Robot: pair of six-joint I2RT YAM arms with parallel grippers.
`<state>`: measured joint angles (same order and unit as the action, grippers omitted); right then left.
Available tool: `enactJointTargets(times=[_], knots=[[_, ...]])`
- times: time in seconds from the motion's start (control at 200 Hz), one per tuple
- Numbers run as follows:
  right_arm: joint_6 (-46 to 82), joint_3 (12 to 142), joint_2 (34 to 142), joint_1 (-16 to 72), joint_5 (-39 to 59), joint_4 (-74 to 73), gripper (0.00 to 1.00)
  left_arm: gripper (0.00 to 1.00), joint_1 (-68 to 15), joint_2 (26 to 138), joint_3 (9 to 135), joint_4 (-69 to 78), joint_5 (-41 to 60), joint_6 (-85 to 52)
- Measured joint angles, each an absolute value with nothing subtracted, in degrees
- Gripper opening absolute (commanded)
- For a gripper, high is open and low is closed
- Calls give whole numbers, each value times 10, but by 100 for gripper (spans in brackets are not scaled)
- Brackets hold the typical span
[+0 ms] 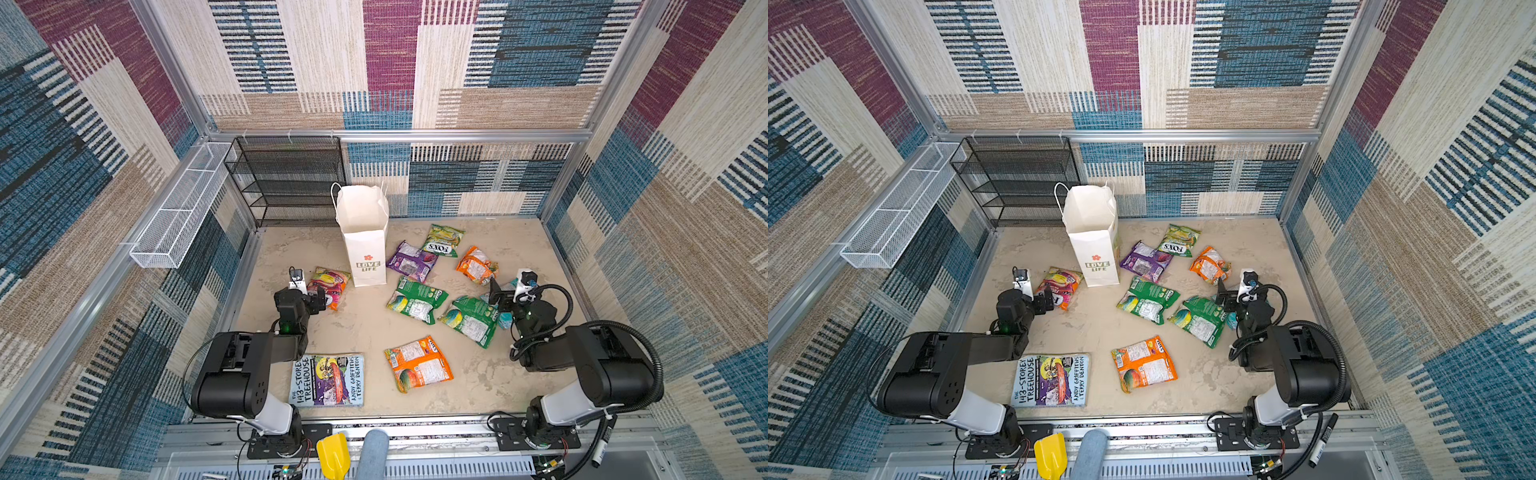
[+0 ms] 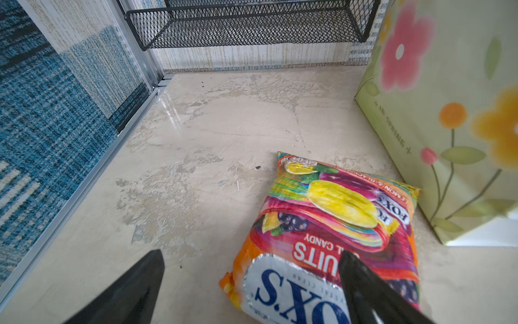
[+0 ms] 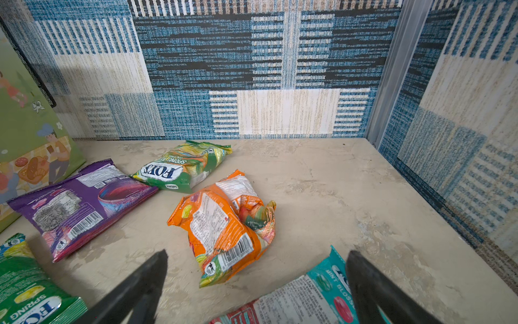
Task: Place the snacks into the paper bag
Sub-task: 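Move the left gripper to the white paper bag's rim while the right gripper rises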
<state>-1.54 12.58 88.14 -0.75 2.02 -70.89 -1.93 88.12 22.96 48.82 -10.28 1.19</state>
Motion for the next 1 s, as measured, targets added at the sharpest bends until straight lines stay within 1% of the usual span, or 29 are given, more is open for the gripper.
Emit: enactJointTargets(times=[0.065, 0.15, 0.235, 0.315, 0.396, 0.476, 0.566, 0.656, 0.761, 0.861, 0.996], knots=[[-15, 125, 881, -11, 26, -709, 100, 99, -23, 864, 230, 472, -112, 12], [-14, 124, 862, -15, 24, -698, 100, 99, -32, 816, 253, 411, -130, 11], [-9, 145, 803, -15, 11, -641, 100, 99, -36, 757, 316, 297, -149, -10], [5, 177, 738, -8, 4, -591, 100, 99, -38, 710, 390, 163, -166, -64], [64, 226, 673, -3, -11, -509, 100, 99, -39, 677, 465, 20, -168, -132], [146, 316, 632, -3, -41, -391, 100, 99, -40, 657, 543, -106, -158, -177], [239, 384, 617, -6, -70, -268, 100, 99, -40, 641, 639, -231, -101, -227], [290, 406, 599, -12, -35, -171, 100, 99, -49, 647, 724, -319, -25, -254], [337, 401, 553, -12, 47, -105, 100, 99, -90, 685, 836, -415, 30, -266], [366, 401, 507, -11, 107, -78, 100, 99, -120, 745, 937, -481, 51, -268], [383, 420, 461, -11, 159, -22, 100, 99, -133, 828, 1028, -545, 48, -269]])
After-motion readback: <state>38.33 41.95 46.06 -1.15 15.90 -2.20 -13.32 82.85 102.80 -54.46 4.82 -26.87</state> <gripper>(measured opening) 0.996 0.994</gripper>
